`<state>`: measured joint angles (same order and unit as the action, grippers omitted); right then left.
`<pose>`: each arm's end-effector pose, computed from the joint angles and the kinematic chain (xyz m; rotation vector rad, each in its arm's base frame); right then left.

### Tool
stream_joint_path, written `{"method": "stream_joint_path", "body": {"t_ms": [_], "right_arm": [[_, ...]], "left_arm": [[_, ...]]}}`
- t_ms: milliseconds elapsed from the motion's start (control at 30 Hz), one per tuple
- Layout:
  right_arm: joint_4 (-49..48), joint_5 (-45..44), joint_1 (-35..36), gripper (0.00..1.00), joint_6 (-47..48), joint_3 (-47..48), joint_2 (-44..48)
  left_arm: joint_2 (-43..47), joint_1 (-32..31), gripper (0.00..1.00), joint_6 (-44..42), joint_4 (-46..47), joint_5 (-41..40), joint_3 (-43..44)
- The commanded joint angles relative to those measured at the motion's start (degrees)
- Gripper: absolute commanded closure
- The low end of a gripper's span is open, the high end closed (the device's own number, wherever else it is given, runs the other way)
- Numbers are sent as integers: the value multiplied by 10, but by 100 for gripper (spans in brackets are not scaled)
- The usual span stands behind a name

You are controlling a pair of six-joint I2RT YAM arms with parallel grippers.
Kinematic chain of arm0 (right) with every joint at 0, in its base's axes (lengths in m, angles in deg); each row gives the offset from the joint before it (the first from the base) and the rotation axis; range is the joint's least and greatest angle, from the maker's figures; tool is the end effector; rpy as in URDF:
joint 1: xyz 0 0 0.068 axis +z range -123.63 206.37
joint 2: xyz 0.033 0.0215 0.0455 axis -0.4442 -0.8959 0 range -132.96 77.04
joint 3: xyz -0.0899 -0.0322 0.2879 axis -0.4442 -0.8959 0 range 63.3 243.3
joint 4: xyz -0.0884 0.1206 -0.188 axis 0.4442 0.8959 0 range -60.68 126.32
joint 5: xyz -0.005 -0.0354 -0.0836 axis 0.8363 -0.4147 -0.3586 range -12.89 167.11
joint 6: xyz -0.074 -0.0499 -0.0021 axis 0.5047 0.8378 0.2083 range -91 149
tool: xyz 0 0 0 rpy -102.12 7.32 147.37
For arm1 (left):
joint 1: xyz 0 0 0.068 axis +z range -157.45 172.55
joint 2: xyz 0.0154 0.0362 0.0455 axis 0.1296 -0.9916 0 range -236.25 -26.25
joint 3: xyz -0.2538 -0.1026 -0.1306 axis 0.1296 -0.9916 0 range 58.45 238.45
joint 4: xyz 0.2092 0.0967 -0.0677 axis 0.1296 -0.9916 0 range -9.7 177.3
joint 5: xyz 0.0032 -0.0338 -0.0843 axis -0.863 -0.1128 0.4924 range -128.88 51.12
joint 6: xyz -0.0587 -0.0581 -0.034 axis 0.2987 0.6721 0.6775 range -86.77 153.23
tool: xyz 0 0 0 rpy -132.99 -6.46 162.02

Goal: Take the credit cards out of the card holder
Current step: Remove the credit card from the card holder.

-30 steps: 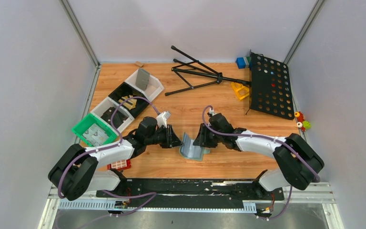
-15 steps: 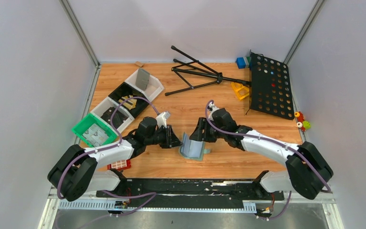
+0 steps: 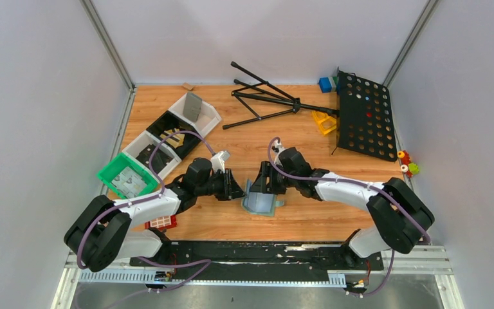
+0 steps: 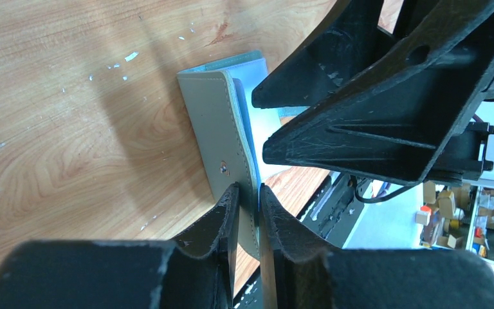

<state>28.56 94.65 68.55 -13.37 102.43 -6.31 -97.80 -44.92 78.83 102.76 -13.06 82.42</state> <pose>0.2030 0.2164 0.1919 -0.1647 2.5453 1.0269 0.1725 -0.1761 0.1927 0.1310 2.3702 -1.2675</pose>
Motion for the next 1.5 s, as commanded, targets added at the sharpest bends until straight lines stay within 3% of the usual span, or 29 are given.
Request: {"method": "stream_joint_path", "body": {"t_ms": [0, 100, 233, 533, 700, 1067, 1467], "right_arm": [[-30, -5, 3, 43, -4, 14, -14], [-27, -13, 3, 48, 1, 12, -23], [-21, -19, 3, 48, 7, 10, -31], [-34, -15, 4, 34, 5, -4, 6], [-50, -6, 3, 32, 5, -5, 16], [-47, -6, 4, 39, 3, -4, -19], [41, -55, 4, 40, 41, 11, -8]], "left_arm": [[15, -3, 77, -15, 7, 1, 18], [17, -3, 77, -16, 5, 2, 19], [18, -3, 77, -17, 3, 2, 18], [19, -3, 77, -17, 3, 6, 21], [16, -3, 77, -18, 3, 5, 23], [18, -3, 77, -17, 0, 4, 24], [28, -3, 77, -20, -8, 1, 27]]}}
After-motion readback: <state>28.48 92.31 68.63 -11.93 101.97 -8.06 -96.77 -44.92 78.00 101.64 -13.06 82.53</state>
